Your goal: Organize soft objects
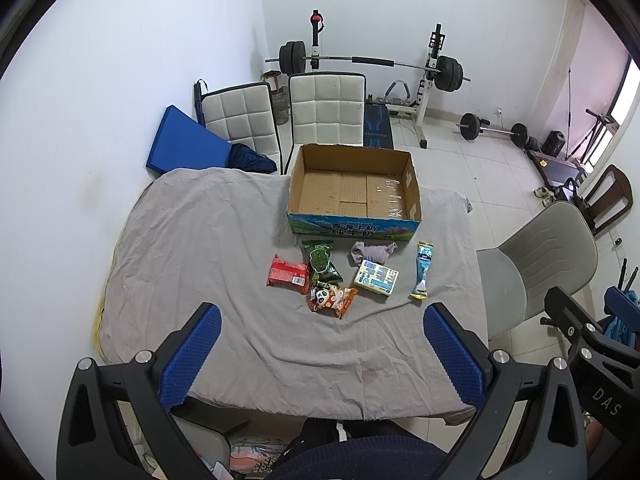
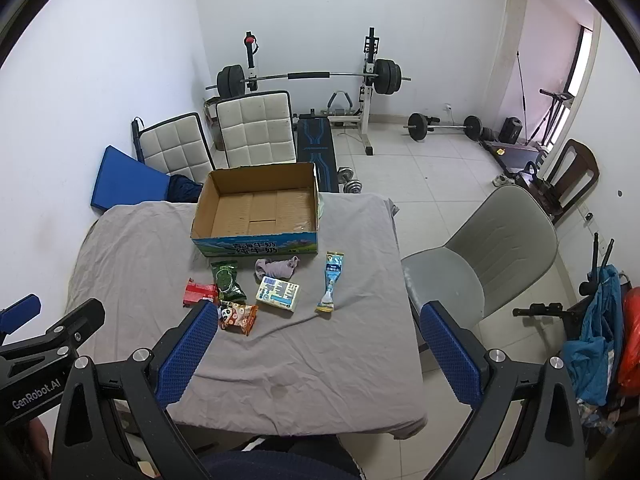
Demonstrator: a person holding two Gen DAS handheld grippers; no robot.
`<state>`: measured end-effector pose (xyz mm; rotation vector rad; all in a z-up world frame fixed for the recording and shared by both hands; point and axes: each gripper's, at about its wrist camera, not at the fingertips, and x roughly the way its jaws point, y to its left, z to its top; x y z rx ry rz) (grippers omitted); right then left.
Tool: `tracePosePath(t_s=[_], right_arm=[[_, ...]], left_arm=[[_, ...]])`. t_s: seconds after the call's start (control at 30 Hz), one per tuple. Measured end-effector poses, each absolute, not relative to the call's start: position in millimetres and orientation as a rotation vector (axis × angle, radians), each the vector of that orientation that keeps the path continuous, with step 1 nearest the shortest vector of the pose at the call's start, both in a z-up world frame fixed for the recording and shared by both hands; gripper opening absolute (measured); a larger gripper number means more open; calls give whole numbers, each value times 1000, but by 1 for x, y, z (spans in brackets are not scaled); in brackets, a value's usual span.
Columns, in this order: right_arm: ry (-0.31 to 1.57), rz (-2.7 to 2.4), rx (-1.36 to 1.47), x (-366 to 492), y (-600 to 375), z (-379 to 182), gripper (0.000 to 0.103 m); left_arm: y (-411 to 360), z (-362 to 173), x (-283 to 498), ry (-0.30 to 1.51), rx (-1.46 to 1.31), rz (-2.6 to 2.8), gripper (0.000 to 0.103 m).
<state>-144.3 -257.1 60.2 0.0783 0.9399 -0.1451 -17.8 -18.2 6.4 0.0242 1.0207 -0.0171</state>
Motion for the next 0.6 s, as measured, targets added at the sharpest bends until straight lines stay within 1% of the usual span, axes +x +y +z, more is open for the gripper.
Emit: tracePosePath(t_s=[0.6], right_arm=[[941, -139, 103, -136, -262, 60, 103]], left_arm=[[-20, 11, -7, 1014, 28, -20, 103]])
